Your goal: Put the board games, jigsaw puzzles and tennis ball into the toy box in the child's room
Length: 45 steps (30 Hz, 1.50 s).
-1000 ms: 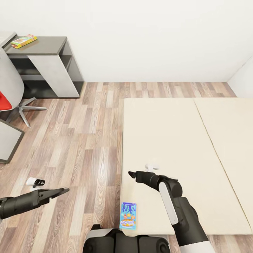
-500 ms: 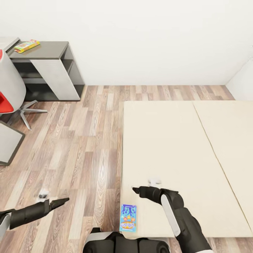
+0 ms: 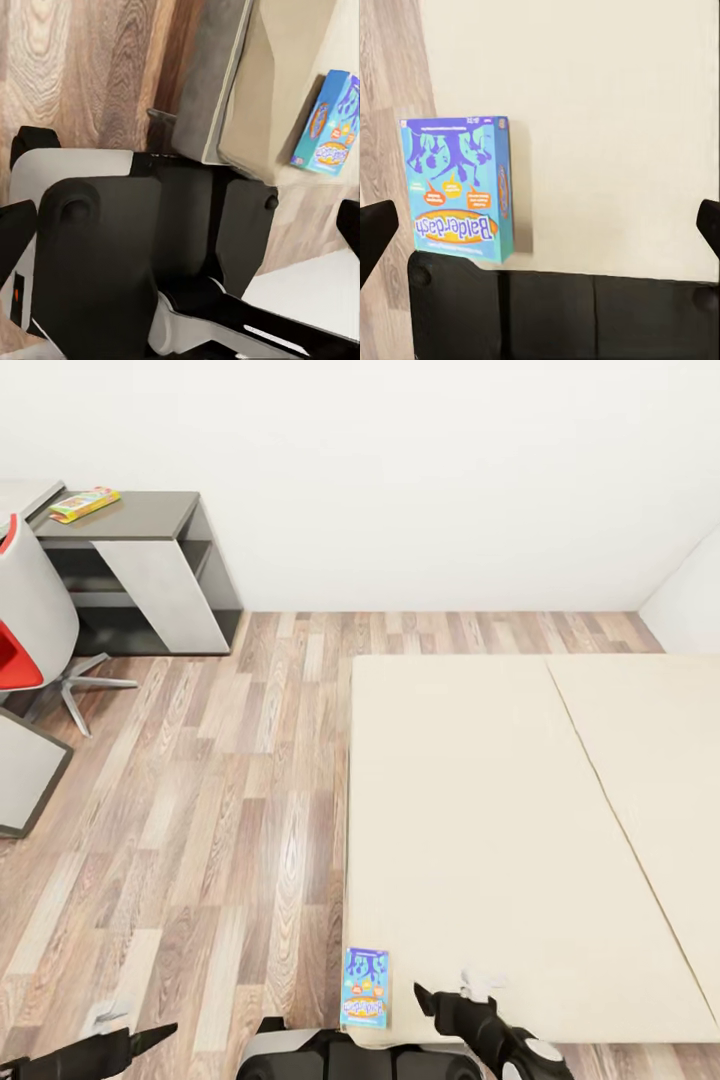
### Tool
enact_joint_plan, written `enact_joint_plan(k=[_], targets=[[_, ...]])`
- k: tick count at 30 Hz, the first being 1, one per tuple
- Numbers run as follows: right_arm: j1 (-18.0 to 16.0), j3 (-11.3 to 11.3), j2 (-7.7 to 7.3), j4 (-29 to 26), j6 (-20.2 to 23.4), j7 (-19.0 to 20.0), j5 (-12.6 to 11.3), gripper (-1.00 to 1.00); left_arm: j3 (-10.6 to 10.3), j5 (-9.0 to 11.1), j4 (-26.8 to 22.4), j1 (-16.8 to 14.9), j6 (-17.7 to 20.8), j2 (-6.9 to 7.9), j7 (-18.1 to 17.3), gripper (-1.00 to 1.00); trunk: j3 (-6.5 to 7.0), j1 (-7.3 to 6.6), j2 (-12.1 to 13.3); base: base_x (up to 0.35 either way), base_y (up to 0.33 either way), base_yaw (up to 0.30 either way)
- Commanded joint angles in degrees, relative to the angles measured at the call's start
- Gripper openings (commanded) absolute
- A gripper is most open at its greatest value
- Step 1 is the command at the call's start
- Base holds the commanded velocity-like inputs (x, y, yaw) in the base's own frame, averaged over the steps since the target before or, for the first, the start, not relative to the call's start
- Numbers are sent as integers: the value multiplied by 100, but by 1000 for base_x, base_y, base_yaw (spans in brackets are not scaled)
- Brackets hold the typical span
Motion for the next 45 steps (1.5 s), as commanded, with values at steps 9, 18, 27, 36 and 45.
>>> enact_joint_plan(k=[9,18,27,36,45], targets=[[216,11,-118,371,-495,10,2,100,8,-18,1178,-1,-1337,-194,871,100,78,4,-8,0,0,0],[226,6,-122,523,-772,10,-21,100,-14,-23,1254,1,-1455,-295,942,100,162,4,-8,0,0,0],[227,33,-111,588,-873,18,12,100,-22,-28,1258,2,-1476,-316,965,100,247,4,-8,0,0,0],[227,38,-113,598,-877,5,-1,100,-27,-28,1258,2,-1470,-317,955,100,331,4,-8,0,0,0],[227,38,-114,599,-877,1,-9,100,-33,-31,1258,2,-1468,-318,961,100,415,4,-8,0,0,0]])
